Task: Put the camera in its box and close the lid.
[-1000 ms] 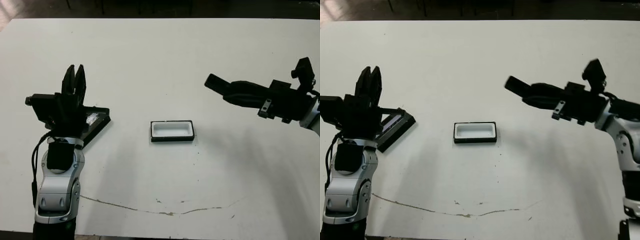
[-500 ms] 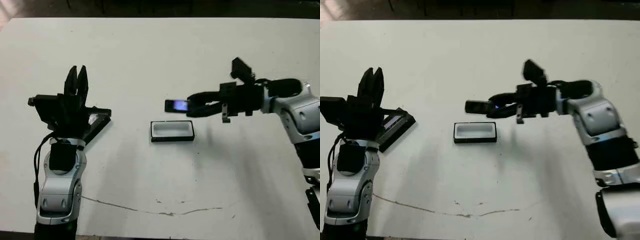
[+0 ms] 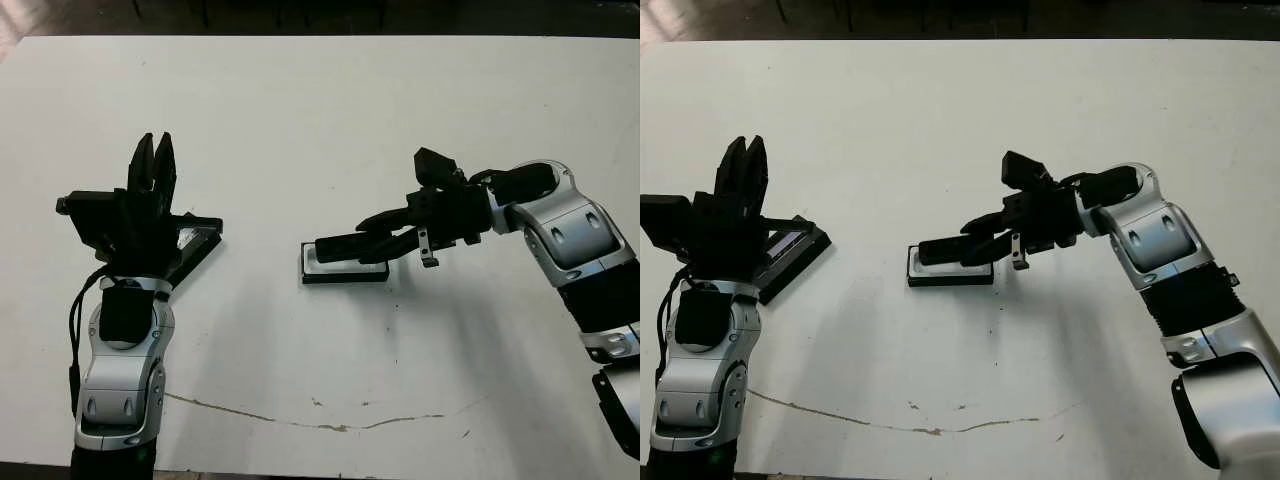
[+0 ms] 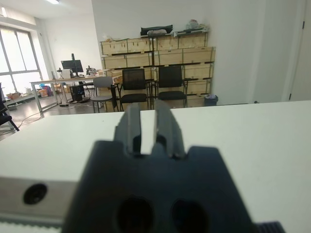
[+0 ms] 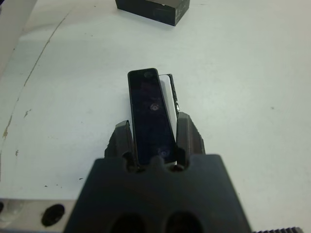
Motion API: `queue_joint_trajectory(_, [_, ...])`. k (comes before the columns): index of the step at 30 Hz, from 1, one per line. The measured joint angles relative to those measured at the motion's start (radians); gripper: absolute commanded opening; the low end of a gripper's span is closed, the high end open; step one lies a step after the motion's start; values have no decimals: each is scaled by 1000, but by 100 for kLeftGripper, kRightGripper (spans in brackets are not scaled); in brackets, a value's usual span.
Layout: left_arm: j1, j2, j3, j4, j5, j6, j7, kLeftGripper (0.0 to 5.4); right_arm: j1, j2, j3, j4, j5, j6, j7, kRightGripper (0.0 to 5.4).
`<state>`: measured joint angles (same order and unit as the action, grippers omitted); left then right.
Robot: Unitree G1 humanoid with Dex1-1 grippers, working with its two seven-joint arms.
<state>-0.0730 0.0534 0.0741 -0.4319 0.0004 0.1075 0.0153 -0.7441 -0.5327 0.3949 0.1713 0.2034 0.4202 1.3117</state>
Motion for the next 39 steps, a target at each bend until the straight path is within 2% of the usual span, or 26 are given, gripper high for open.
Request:
queue_joint_trajectory(10, [1, 0, 0, 0, -5, -2, 0, 0, 33, 0, 1, -43, -44, 4, -23, 19])
queue_joint_trajectory(39, [7, 0, -6, 0, -5, -7, -1, 0, 74, 2, -9, -103, -42, 63, -82, 19])
